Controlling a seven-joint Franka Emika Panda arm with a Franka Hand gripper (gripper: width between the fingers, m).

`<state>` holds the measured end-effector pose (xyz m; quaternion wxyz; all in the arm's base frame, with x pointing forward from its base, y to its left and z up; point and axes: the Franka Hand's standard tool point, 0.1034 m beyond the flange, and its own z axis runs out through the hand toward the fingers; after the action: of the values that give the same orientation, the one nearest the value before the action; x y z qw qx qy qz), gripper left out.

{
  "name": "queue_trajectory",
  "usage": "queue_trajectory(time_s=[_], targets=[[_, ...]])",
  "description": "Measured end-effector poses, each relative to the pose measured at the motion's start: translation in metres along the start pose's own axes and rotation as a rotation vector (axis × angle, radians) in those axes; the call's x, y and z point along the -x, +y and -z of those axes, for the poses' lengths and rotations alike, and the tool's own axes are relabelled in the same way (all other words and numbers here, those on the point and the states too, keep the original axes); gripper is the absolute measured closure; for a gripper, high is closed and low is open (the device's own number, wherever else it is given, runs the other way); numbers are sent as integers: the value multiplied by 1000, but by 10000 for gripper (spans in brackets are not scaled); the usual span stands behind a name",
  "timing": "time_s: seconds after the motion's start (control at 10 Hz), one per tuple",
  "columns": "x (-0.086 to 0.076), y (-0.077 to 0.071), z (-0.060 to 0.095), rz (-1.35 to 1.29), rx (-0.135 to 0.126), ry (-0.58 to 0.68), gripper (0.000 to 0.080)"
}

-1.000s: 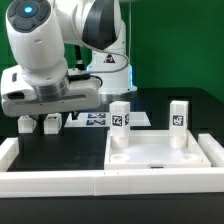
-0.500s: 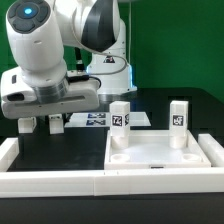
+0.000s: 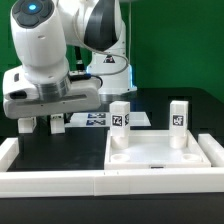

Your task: Assemble square table

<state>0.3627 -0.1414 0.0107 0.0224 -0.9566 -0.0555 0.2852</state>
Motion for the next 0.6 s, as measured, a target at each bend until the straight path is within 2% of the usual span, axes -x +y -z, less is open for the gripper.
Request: queue_trajectory(time_s=[0.3, 0.4, 0.6], targets=[[0, -1, 1, 2, -2, -3, 509], [4, -9, 8, 18, -24, -12, 509], [13, -24, 33, 31, -56, -11, 509]])
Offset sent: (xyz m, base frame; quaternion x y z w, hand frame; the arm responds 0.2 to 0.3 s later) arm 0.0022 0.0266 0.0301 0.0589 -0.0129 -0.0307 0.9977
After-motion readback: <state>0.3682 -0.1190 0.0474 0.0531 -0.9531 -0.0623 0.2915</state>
